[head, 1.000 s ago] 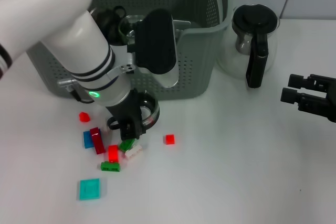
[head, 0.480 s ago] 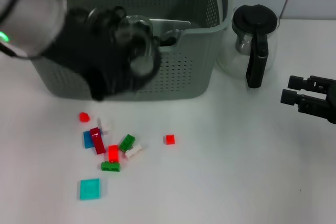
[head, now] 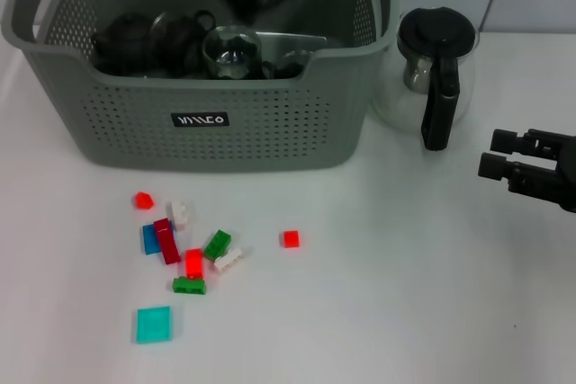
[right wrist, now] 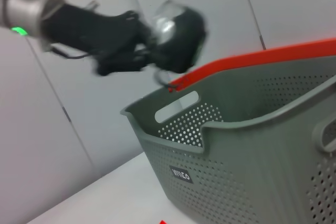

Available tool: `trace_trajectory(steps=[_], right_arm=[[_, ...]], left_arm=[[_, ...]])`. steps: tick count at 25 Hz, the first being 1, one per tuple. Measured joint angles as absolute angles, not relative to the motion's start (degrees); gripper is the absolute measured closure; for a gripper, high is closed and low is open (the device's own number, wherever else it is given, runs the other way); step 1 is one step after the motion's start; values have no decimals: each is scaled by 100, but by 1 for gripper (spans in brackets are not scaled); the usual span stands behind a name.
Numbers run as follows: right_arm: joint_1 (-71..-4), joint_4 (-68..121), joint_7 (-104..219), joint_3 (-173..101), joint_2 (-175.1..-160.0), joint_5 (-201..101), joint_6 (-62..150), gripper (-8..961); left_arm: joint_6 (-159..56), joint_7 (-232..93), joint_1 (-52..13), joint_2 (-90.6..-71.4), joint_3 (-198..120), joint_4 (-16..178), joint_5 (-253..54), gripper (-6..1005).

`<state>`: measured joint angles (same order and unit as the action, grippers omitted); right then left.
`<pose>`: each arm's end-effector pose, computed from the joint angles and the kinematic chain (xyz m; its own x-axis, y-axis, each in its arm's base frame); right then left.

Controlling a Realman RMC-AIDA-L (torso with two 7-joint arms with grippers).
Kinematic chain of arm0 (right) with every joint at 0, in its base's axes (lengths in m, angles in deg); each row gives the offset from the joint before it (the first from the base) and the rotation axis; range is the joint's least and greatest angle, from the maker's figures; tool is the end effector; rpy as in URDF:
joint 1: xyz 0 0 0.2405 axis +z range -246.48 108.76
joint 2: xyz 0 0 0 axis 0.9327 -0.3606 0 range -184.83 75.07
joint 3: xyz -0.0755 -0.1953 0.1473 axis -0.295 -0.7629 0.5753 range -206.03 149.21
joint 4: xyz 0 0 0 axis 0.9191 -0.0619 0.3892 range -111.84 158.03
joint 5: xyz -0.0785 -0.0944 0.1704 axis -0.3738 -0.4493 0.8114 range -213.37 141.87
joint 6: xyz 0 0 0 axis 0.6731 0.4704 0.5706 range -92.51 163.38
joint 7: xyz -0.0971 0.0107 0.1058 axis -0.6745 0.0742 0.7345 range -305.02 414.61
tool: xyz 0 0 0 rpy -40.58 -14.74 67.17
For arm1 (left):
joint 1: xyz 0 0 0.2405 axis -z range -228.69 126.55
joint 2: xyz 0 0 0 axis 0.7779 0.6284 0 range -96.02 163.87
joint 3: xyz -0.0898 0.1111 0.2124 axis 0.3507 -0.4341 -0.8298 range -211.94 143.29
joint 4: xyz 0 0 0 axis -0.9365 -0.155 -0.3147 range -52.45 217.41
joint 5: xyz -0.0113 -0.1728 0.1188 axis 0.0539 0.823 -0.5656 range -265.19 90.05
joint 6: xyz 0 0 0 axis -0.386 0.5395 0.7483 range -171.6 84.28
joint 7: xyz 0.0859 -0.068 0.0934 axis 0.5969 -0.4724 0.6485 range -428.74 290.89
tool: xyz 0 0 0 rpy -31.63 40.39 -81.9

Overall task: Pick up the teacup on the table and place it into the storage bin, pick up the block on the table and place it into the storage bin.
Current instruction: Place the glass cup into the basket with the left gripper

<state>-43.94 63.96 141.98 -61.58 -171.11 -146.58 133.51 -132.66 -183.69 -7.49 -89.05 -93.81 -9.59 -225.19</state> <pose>0.2847 0.3071 0.0483 0.6566 -0.4247 -0.6233 -0.5931 -0.8012 -0.0788 -0.0634 0.3855 0.0695 0.9994 -0.0130 0.0317 0.0043 -0.8702 -0.4927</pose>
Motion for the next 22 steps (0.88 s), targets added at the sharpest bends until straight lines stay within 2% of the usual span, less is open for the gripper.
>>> trace_trajectory(steps=[12,22], right_arm=[[-4359,6396,14198,-6130,-17144,-14658,13353,347],[-4360,6396,14164,-6119,-17142,-14658,13334,346]], left_arm=[[-9144,-18134,455,-8901,-9941,2854,-24202,919],[-8640,-18160,737,-8825,-9912,3843,-24757,908]])
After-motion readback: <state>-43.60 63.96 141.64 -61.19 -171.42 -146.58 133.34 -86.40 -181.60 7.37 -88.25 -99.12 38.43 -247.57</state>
